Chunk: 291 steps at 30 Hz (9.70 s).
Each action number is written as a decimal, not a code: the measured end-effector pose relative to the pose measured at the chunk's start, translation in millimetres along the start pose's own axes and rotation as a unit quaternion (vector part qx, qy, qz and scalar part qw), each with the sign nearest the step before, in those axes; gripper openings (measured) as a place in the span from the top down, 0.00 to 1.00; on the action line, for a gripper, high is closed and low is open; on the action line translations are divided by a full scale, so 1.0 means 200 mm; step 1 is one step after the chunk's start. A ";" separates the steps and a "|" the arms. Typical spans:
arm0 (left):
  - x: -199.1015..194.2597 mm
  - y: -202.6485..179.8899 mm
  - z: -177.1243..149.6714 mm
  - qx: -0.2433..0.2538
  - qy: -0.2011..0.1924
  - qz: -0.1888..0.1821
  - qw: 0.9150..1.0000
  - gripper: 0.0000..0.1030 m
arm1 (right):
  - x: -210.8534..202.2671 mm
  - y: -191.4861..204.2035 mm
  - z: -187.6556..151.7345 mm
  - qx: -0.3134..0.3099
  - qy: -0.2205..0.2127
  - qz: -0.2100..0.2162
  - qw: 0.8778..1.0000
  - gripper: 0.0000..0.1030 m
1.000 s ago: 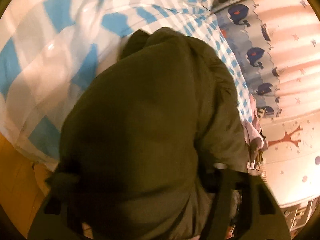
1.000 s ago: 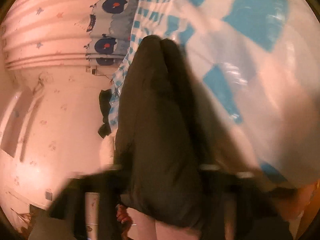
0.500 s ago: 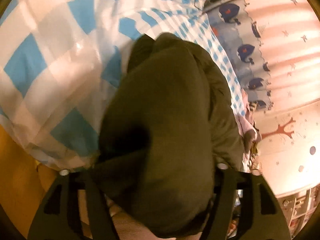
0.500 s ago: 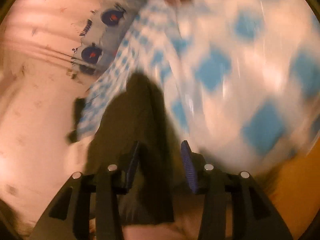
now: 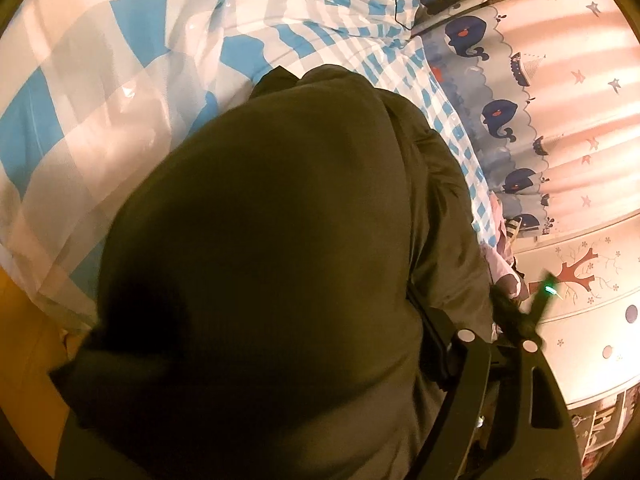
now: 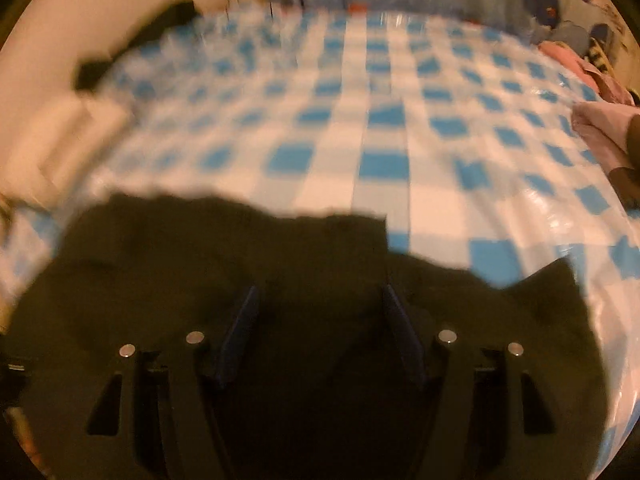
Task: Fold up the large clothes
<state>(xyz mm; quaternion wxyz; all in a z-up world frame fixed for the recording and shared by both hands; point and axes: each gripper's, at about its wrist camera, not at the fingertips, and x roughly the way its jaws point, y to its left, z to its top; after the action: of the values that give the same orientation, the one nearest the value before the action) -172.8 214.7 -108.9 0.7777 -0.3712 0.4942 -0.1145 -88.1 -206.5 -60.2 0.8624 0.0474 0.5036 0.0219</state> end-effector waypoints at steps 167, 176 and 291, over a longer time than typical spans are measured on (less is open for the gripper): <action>0.74 -1.64 -0.85 0.507 0.110 0.025 0.854 0.12 | -0.43 -1.35 -0.57 0.203 0.000 0.089 0.975 0.07; 0.78 -1.63 -0.86 0.519 0.114 0.038 0.846 0.10 | -0.58 -1.29 -0.57 0.207 -0.016 0.052 0.977 0.07; 0.76 -1.09 0.41 0.313 0.009 0.024 0.949 0.19 | 0.38 -0.08 0.35 0.138 -0.034 0.158 0.977 0.06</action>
<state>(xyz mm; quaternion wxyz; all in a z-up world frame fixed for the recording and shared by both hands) 13.2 17.4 -43.1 0.8529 -0.0960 0.4493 -0.2480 9.7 -219.0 -94.4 0.8497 0.2458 0.4583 0.0869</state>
